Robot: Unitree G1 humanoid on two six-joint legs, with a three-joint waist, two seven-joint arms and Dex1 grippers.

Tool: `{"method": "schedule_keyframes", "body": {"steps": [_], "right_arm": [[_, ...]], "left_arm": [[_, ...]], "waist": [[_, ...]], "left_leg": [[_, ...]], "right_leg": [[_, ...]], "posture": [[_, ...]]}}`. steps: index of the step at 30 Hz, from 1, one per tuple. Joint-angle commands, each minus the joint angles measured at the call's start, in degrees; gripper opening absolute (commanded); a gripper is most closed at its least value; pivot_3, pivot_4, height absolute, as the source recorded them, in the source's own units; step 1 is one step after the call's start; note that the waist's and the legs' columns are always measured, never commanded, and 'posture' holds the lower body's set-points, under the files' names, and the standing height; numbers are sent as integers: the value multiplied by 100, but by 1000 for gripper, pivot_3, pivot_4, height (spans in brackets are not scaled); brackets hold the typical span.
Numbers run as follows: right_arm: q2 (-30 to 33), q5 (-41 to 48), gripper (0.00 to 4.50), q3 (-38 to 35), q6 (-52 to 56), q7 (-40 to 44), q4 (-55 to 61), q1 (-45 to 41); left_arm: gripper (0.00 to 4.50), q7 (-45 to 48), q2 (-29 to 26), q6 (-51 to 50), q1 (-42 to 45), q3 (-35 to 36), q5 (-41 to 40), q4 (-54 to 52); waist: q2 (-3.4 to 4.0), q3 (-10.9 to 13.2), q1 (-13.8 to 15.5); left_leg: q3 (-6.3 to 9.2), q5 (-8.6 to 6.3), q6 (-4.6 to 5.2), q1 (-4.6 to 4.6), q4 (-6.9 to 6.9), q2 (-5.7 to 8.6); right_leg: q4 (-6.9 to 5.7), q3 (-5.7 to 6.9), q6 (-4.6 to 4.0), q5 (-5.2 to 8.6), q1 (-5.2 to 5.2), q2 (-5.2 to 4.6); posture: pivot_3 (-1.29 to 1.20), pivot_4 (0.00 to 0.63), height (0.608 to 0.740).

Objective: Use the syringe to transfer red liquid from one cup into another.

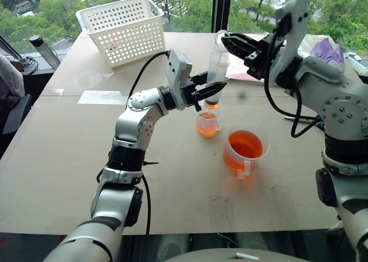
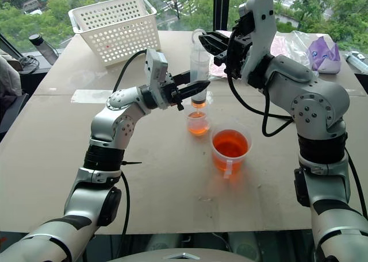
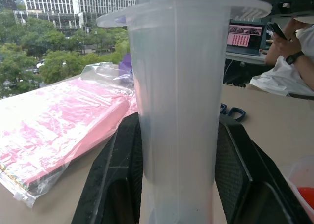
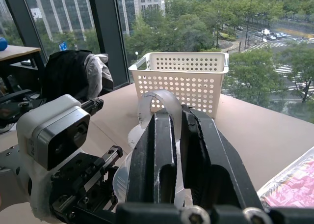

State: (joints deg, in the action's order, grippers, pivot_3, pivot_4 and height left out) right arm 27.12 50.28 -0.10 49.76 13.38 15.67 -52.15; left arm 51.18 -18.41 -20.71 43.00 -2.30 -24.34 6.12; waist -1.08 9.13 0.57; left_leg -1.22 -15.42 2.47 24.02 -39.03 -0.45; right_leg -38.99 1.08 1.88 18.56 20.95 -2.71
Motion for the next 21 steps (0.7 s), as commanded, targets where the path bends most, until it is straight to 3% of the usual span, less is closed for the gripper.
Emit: {"method": "schedule_keyframes", "body": {"steps": [1,21], "right_arm": [[86,-227,32,67,90,166,294,-93],[229,-1258,32,616,250,1059,357,161]], "left_arm": [[1357,28,21,155,44,78,-69,-240],[1357,-81,28,119,86,234,-145,-306]], "waist": [[0,0,-1],[0,0,-4]], "left_leg": [[0,0,0,0,1,0],[0,0,0,0,2,0]], "right_leg": [[0,0,0,0,0,0],[-1,-1,0,0,3,0]], "posture": [[0,150,740],[0,150,740]]}}
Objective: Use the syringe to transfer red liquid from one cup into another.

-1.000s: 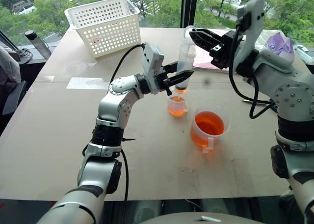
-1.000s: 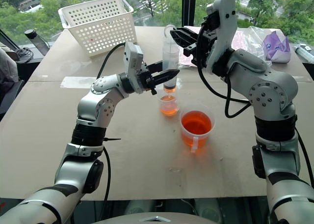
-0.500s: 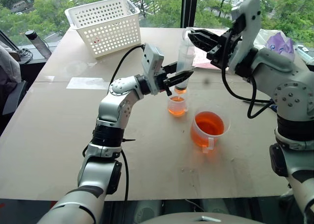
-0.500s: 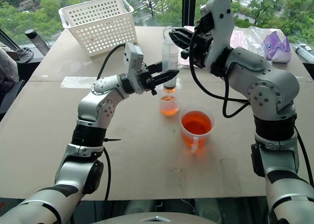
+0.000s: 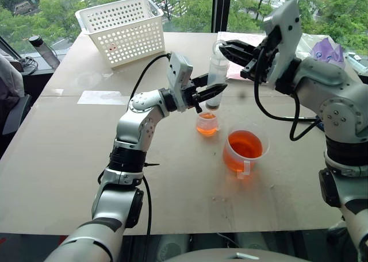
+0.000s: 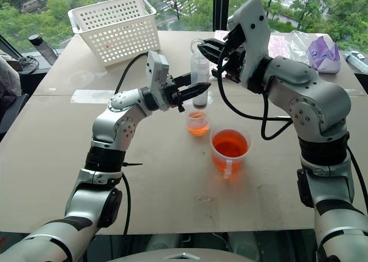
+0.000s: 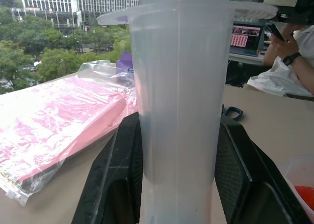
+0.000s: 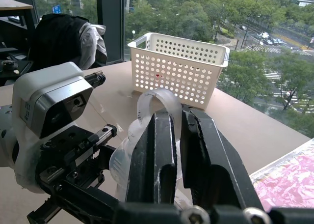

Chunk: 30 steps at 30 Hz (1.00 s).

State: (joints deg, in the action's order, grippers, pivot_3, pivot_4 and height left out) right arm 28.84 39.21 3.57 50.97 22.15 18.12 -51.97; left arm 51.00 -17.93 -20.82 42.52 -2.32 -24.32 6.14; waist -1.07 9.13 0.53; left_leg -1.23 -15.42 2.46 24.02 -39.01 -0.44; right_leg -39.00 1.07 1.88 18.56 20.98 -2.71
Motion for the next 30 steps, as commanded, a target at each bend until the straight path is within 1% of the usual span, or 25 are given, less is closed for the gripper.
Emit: {"method": "schedule_keyframes", "body": {"steps": [1,11,13,15,16,17,18,19,20,21,22,23,26,30], "right_arm": [[58,-194,32,275,138,206,127,169],[94,-442,32,477,324,503,255,275],[-96,-401,32,311,317,367,205,254],[-365,-181,32,-31,314,263,104,167],[-487,-50,799,-216,355,228,59,115],[-578,50,1064,-374,393,211,38,79],[-653,125,1531,-509,426,177,28,59],[-722,171,2187,-633,446,103,17,51],[-767,226,2615,-747,458,60,6,43],[-785,304,2909,-857,481,51,-8,30],[-767,440,3453,-981,530,87,0,25],[-716,582,3869,-1099,580,162,19,28],[-623,921,3869,-1421,634,254,28,21],[-588,1146,3869,-1639,666,162,-8,32]], "left_arm": [[1357,-69,-27,132,120,238,-142,-318],[1357,-98,-75,132,108,257,-147,-359],[1357,-104,-83,137,105,257,-143,-363],[1357,-102,-97,147,90,246,-128,-366],[1357,-100,-103,152,83,241,-121,-366],[1357,-100,-107,154,76,240,-118,-370],[1357,-104,-108,151,72,243,-121,-373],[1357,-109,-108,150,71,246,-120,-376],[1357,-114,-107,145,70,250,-119,-383],[1357,-119,-105,143,76,254,-116,-380],[1357,-128,-104,132,82,265,-120,-387],[1357,-134,-103,121,94,279,-125,-391],[1357,-141,-107,94,122,312,-142,-397],[1357,-144,-115,84,129,317,-169,-410]], "waist": [[0,0,0],[0,0,0],[0,0,-1],[0,0,-3],[0,0,-13],[0,0,-23],[0,0,-42],[0,0,-53],[0,0,-50],[0,0,-49],[0,0,-47],[0,0,-45],[0,0,-48],[0,0,-96]], "left_leg": [[0,0,0,0,0,0],[0,0,0,0,0,0],[0,0,0,0,0,0],[0,0,0,0,0,0],[0,0,0,0,1,0],[0,0,0,0,1,0],[0,0,0,0,1,0],[0,0,-1,0,1,0],[0,0,-1,0,2,0],[0,0,-1,0,2,0],[0,0,-1,0,2,0],[0,0,0,0,2,1],[0,0,0,0,3,2],[0,0,-1,0,5,2]], "right_leg": [[0,0,0,0,0,0],[0,0,0,0,0,0],[0,0,0,0,1,0],[-1,0,0,0,1,0],[-2,0,0,0,1,0],[-2,-1,0,0,1,0],[-2,-1,0,0,1,0],[-3,-1,0,0,1,0],[-2,-1,0,0,1,-1],[-2,0,0,0,1,-1],[0,0,0,0,1,-1],[0,0,0,0,1,-2],[0,0,0,0,1,-2],[-1,-1,0,0,1,-1]], "posture": [[0,150,740],[0,150,740],[0,150,740],[0,150,740],[0,150,740],[0,150,740],[0,150,740],[0,150,740],[0,150,740],[0,150,740],[0,150,740],[0,150,740],[0,150,740],[0,150,740]]}}
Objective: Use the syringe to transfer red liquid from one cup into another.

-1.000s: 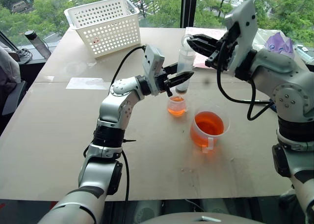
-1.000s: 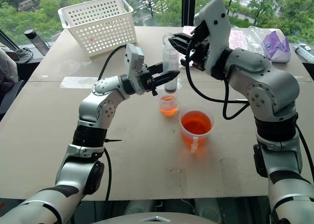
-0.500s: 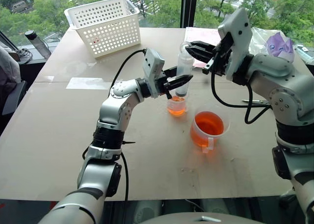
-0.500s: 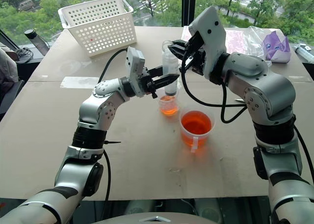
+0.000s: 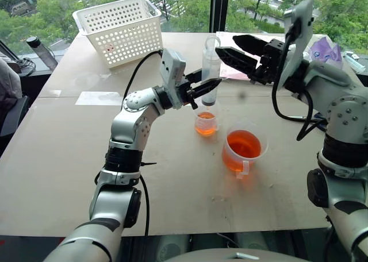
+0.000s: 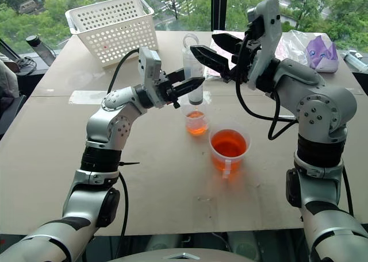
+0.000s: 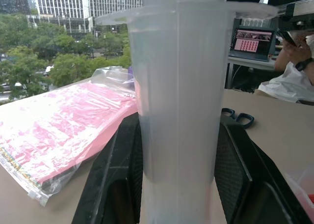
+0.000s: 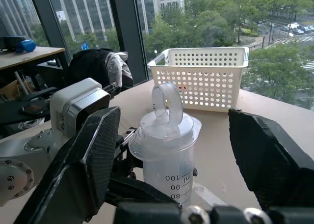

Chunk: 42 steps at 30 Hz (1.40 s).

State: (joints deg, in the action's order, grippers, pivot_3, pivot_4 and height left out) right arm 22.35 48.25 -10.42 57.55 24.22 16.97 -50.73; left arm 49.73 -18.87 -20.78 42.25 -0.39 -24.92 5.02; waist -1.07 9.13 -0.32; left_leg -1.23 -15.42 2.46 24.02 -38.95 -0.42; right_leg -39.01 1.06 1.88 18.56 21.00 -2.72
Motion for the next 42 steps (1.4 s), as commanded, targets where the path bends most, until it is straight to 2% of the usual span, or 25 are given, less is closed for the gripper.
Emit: {"method": "schedule_keyframes", "body": {"steps": [1,12,14,21,33,34,35,39,40,42], "right_arm": [[62,284,3869,-291,8,-77,90,-65],[386,316,3869,96,28,222,378,612],[387,290,4398,182,26,246,345,595],[33,15,4471,620,-78,26,192,410],[-449,-409,4471,738,-351,-178,-299,39],[-480,-440,3929,743,-362,-194,-333,21],[-507,-469,3713,746,-374,-205,-360,6],[-614,-554,1794,743,-425,-208,-430,-53],[-622,-565,1650,743,-425,-196,-434,-55],[-630,-575,1650,756,-418,-171,-419,-50]], "left_arm": [[1357,-19,-19,78,159,125,-116,-298],[1357,-32,-4,28,169,178,-173,-340],[1357,-27,-15,10,159,181,-189,-367],[1357,-17,-4,-38,147,135,-276,-440],[1357,-4,3,-112,102,72,-312,-551],[1357,-3,3,-117,100,69,-313,-559],[1357,-4,4,-122,100,68,-315,-563],[1357,-4,13,-121,95,53,-310,-569],[1357,-5,18,-123,99,50,-310,-570],[1357,2,18,-153,96,53,-326,-587]], "waist": [[0,0,-25],[0,0,-39],[0,0,-36],[0,0,-39],[0,0,-39],[0,0,-40],[0,0,-41],[0,0,-43],[0,0,-43],[0,0,-42]], "left_leg": [[0,0,0,0,0,0],[-2,0,0,-1,6,0],[-2,0,0,-1,6,0],[-2,0,0,-2,6,0],[-3,1,-1,-2,6,1],[-3,1,-1,-2,6,1],[-3,1,-1,-2,7,1],[-3,1,-1,-2,7,1],[-3,1,-1,-2,7,1],[-3,1,-1,-2,7,1]], "right_leg": [[0,0,0,0,0,0],[1,-5,0,0,2,0],[1,-4,0,0,2,0],[0,-5,0,0,4,0],[0,-5,0,0,5,1],[-1,-5,0,0,5,1],[-1,-5,0,0,5,1],[0,-5,0,0,5,2],[0,-5,0,0,5,1],[0,-5,0,0,5,1]], "posture": [[0,150,740],[0,150,740],[0,150,740],[0,150,740],[0,150,740],[0,150,740],[0,150,740],[0,150,740],[0,150,740],[0,150,740]]}}
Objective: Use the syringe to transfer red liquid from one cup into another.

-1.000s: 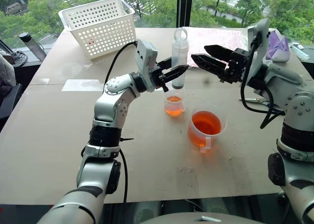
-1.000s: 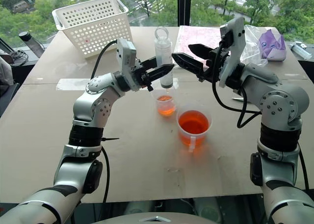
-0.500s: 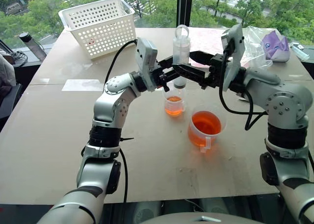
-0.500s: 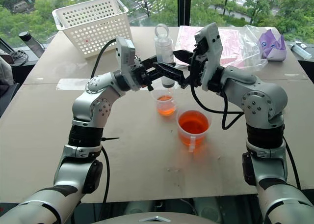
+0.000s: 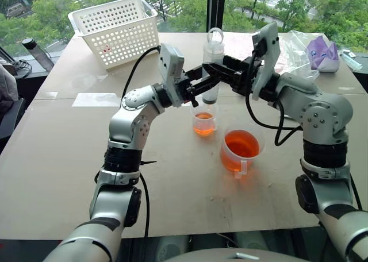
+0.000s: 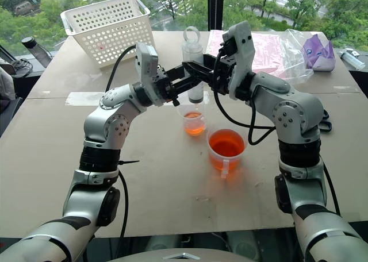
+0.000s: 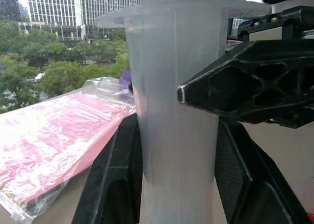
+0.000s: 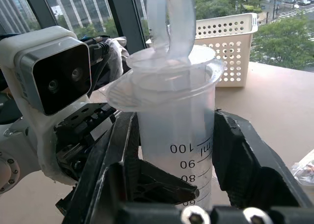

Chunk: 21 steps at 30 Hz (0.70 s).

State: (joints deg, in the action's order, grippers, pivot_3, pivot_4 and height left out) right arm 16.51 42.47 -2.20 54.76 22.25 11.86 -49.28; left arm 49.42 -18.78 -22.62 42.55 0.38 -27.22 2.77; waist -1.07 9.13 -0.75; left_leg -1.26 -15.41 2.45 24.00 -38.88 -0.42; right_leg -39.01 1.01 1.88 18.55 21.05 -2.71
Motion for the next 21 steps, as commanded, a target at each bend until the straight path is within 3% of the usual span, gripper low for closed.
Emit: {"method": "schedule_keyframes", "body": {"steps": [1,2,8,21], "right_arm": [[-46,-7,1650,-61,-134,33,100,-191],[-49,-18,1650,-57,-132,37,105,-189],[-51,20,1650,-128,-117,65,167,-140],[-92,420,1650,-848,-42,-164,71,-250]], "left_arm": [[1357,54,7,-22,69,-19,-132,-369],[1357,71,3,-61,71,-13,-159,-374],[4338,59,-57,-173,83,45,-230,-458],[4338,579,-934,-614,261,492,-747,-552]], "waist": [[0,0,2],[0,0,4],[0,0,-1],[1,1,1]], "left_leg": [[0,0,0,0,0,0],[0,0,0,0,0,0],[0,0,0,0,0,0],[0,0,-1,-1,3,0]], "right_leg": [[0,0,0,0,0,0],[0,0,0,0,0,0],[0,0,0,0,0,0],[0,-1,0,0,3,1]], "posture": [[0,150,740],[0,150,740],[0,150,740],[0,150,740]]}}
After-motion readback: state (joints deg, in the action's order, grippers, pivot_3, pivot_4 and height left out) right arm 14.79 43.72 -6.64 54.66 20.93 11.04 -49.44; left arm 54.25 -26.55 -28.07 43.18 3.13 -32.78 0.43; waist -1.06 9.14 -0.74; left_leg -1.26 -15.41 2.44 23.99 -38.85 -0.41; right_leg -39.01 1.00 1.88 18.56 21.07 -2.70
